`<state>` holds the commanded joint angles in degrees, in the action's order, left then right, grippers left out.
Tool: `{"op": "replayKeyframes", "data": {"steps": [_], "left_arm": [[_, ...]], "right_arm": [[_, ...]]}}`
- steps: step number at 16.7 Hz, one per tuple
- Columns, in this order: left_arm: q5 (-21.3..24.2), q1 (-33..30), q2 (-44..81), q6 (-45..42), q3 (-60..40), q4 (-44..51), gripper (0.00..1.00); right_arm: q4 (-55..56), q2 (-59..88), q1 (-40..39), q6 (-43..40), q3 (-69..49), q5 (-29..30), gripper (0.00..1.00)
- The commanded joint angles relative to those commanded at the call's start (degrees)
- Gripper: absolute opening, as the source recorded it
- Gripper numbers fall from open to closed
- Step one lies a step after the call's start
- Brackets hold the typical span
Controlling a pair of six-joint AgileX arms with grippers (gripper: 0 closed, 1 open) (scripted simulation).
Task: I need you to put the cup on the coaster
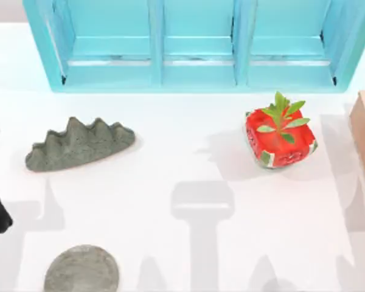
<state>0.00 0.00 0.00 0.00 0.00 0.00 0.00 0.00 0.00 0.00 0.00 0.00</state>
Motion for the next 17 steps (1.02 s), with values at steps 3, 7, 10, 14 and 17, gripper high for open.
{"op": "replayKeyframes", "data": {"steps": [3, 7, 10, 14, 17], "left_arm": [[-0.02, -0.04, 0.56, -0.54, -0.54, 0.49, 1.00], [-0.56, -0.32, 8.66, -8.48, -8.54, 7.12, 1.00], [-1.44, -0.23, 21.16, -20.64, -20.90, 16.28, 1.00], [-3.01, 0.76, 45.20, -42.34, -44.06, 31.79, 1.00], [-4.18, 2.18, 65.74, -59.67, -62.65, 44.58, 1.00]], "right_arm": [[0.00, 0.00, 0.00, 0.00, 0.00, 0.00, 1.00], [0.00, 0.00, 0.00, 0.00, 0.00, 0.00, 1.00], [0.00, 0.00, 0.00, 0.00, 0.00, 0.00, 1.00], [0.00, 0.00, 0.00, 0.00, 0.00, 0.00, 1.00], [0.00, 0.00, 0.00, 0.00, 0.00, 0.00, 1.00]]}}
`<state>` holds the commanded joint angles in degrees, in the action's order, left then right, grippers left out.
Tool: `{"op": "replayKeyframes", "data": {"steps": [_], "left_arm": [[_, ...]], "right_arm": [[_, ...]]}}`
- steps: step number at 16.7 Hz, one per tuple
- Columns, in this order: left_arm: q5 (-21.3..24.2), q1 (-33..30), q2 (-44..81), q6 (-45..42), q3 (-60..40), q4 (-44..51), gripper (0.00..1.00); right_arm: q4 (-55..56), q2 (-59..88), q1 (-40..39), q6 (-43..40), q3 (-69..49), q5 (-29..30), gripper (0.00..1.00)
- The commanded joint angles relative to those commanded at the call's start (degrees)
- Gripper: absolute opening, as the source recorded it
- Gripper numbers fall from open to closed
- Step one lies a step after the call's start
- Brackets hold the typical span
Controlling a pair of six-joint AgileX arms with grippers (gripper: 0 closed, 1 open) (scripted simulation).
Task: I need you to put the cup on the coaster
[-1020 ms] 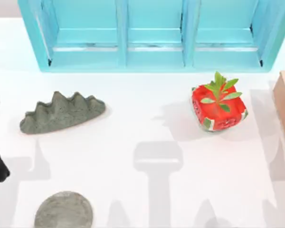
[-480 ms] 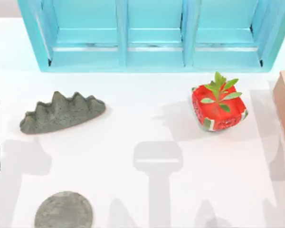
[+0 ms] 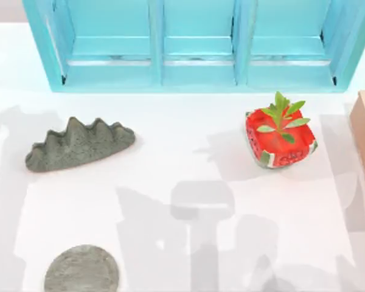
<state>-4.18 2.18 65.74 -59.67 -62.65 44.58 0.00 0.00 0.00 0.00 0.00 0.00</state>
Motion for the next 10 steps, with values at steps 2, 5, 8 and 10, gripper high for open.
{"op": "replayKeyframes", "data": {"steps": [2, 5, 8, 10], "left_arm": [[-0.58, 1.12, 13.03, -10.60, -11.19, 8.34, 1.00], [-0.83, 3.00, 30.14, -24.03, -25.58, 19.53, 1.00], [-0.13, 5.22, 43.85, -34.32, -37.77, 28.16, 1.00], [0.78, 6.95, 51.16, -39.48, -45.00, 32.42, 1.00]], "right_arm": [[0.00, 0.00, 0.00, 0.00, 0.00, 0.00, 1.00], [0.00, 0.00, 0.00, 0.00, 0.00, 0.00, 1.00], [0.00, 0.00, 0.00, 0.00, 0.00, 0.00, 1.00], [0.00, 0.00, 0.00, 0.00, 0.00, 0.00, 1.00]]}}
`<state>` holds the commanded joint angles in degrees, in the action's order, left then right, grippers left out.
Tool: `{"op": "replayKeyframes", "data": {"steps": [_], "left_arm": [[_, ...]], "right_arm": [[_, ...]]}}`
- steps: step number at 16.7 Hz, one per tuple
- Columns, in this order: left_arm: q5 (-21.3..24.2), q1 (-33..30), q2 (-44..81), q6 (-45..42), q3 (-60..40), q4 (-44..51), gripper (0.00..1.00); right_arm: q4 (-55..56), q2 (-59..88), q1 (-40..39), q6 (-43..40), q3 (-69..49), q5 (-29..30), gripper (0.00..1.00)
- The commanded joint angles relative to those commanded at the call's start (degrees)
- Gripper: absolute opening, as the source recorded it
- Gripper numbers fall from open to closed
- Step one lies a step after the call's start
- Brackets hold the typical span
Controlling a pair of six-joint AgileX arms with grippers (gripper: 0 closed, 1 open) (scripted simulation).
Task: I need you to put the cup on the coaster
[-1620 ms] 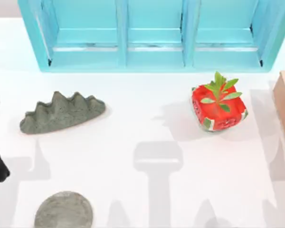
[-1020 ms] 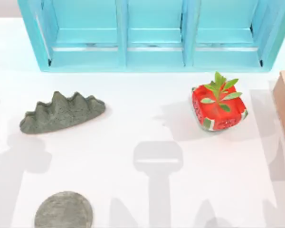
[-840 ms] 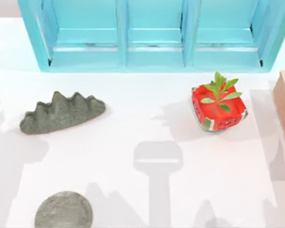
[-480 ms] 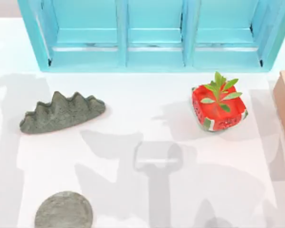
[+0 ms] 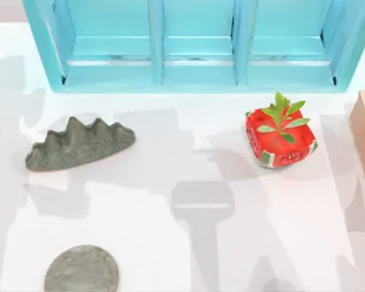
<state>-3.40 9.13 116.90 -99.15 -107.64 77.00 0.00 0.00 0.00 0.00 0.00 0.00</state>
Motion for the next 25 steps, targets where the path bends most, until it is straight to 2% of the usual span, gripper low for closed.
{"op": "replayKeyframes", "data": {"steps": [6, 14, 17, 22, 25], "left_arm": [[3.12, 4.74, 11.06, -6.66, -13.16, 5.92, 1.00], [3.54, 5.10, 11.80, -6.99, -14.27, 6.01, 1.00], [3.62, 5.24, 12.13, -6.90, -10.33, 2.03, 1.00], [3.62, 5.43, 13.28, -7.13, 1.81, -11.79, 1.00], [3.63, 5.52, 13.73, -7.23, 5.18, -15.27, 1.00]], "right_arm": [[0.00, 0.00, 0.00, 0.00, 0.00, 0.00, 1.00], [0.00, 0.00, 0.00, 0.00, 0.00, 0.00, 1.00], [0.00, 0.00, 0.00, 0.00, 0.00, 0.00, 1.00], [0.00, 0.00, 0.00, 0.00, 0.00, 0.00, 1.00], [0.00, 0.00, 0.00, 0.00, 0.00, 0.00, 1.00]]}}
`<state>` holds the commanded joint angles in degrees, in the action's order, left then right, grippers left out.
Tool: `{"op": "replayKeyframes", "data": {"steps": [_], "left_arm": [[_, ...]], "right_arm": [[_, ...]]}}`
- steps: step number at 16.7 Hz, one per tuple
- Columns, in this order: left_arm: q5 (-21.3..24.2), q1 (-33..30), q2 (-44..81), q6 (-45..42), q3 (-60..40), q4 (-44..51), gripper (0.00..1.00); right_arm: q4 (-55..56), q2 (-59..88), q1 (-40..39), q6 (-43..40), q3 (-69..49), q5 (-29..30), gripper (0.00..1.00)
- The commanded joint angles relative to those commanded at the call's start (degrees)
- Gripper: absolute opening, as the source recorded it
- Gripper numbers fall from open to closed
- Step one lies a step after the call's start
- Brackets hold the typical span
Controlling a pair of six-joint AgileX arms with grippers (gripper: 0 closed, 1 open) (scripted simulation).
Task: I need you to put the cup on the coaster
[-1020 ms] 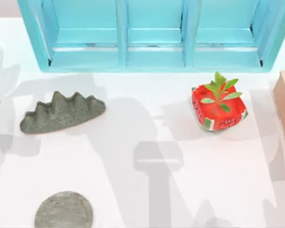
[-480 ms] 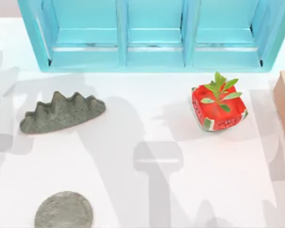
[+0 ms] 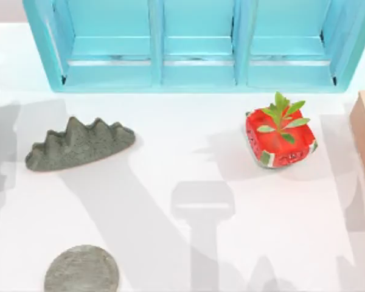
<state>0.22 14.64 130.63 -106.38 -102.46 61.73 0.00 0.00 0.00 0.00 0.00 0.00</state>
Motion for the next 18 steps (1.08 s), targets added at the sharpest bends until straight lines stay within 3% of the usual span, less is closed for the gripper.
{"op": "replayKeyframes", "data": {"steps": [4, 17, 18], "left_arm": [[0.00, 0.00, 0.01, 0.00, 0.05, -0.05, 1.00], [0.00, 0.00, 0.01, 0.00, 0.05, -0.05, 0.02], [0.00, 0.00, 0.01, 0.00, 0.05, -0.05, 0.00]], "right_arm": [[0.00, 0.00, 0.00, 0.00, 0.00, 0.00, 1.00], [0.00, 0.00, 0.00, 0.00, 0.00, 0.00, 1.00], [0.00, 0.00, 0.00, 0.00, 0.00, 0.00, 1.00]]}}
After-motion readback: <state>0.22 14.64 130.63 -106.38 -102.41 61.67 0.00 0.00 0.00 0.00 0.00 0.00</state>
